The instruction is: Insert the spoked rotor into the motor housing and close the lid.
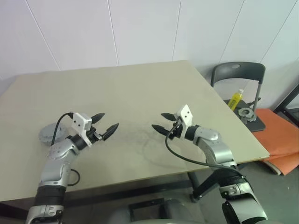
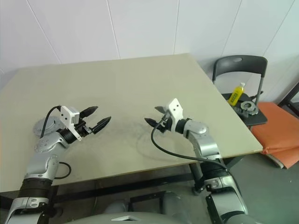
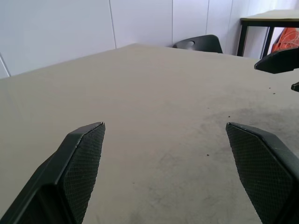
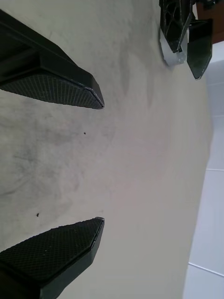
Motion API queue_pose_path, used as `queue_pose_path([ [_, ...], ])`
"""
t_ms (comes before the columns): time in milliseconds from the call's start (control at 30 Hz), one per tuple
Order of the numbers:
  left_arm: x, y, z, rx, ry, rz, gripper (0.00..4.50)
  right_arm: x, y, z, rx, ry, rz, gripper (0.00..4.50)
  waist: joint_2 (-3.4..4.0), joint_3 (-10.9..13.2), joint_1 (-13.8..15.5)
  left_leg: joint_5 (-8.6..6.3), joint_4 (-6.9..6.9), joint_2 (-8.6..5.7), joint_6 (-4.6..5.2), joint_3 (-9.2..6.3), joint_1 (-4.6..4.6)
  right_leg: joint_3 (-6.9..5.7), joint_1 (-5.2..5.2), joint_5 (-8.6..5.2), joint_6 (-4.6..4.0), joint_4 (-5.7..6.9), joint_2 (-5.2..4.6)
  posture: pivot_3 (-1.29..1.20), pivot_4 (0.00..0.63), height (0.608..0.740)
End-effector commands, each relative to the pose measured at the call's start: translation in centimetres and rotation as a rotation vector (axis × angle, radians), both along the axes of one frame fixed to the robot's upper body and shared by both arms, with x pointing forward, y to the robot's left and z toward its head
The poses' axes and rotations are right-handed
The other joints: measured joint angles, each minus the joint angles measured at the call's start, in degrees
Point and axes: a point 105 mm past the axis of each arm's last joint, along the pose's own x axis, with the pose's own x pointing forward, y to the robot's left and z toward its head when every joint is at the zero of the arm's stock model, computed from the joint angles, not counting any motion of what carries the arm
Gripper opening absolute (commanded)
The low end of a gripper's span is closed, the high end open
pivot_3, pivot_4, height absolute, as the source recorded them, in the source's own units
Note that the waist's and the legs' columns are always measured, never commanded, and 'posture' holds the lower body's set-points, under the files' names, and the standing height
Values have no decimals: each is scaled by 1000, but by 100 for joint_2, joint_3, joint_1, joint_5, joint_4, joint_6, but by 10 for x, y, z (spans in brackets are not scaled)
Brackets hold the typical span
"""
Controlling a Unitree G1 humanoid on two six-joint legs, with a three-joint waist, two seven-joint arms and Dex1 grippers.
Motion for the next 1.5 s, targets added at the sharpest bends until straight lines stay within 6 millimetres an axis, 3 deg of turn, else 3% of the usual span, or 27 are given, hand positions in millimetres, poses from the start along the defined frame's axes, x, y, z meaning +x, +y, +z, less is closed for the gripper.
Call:
queue_pose_path([
  [33, 3, 0, 17, 8, -68, -6, 4417, 4, 2, 18, 3, -72, 15, 3896, 0, 0, 0, 0, 0, 0, 0, 0, 0, 0, 0, 0, 0, 0, 0, 0, 0, 740],
  [1500, 6, -3, 15, 20, -71, -17, 4417, 9, 0, 18, -25, -101, 10, 3896, -1, 0, 0, 0, 1, 0, 0, 0, 1, 0, 1, 1, -1, 3, 0, 0, 0, 740],
])
